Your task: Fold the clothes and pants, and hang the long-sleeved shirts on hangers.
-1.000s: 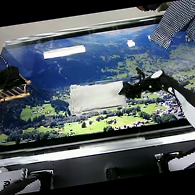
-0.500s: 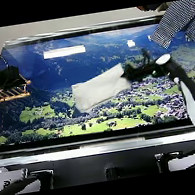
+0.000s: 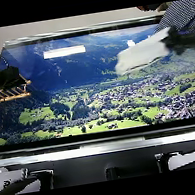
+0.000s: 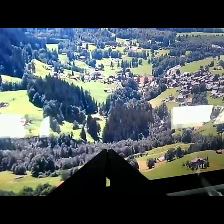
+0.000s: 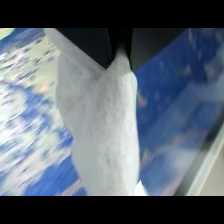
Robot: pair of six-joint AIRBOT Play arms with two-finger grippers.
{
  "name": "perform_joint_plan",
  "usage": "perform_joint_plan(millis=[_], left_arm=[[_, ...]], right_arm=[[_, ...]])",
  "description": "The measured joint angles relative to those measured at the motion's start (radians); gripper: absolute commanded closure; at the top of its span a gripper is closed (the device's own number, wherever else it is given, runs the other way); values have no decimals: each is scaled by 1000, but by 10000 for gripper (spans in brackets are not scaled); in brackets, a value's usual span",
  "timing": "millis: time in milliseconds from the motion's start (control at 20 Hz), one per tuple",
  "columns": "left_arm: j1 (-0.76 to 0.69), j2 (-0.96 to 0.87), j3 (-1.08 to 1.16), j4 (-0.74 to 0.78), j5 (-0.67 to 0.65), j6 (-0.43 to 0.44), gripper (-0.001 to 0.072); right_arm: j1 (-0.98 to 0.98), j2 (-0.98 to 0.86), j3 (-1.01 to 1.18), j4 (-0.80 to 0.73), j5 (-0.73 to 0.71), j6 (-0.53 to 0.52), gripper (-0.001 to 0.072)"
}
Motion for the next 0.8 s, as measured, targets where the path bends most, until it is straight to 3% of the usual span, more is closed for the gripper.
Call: perform_joint_plan(millis=[200,450,600,800], left_arm=[[0,0,0,0,0,2,686],[0,0,0,0,0,2,686],[0,0,0,0,0,2,686],[0,0,0,0,0,2,686]], right_arm=[[-185,24,26,-128,17,149,686],[-341,75,-17,-428,195,286,686],[-383,144,-158,-587,264,332,685],[-402,283,-430,-709,245,424,684]])
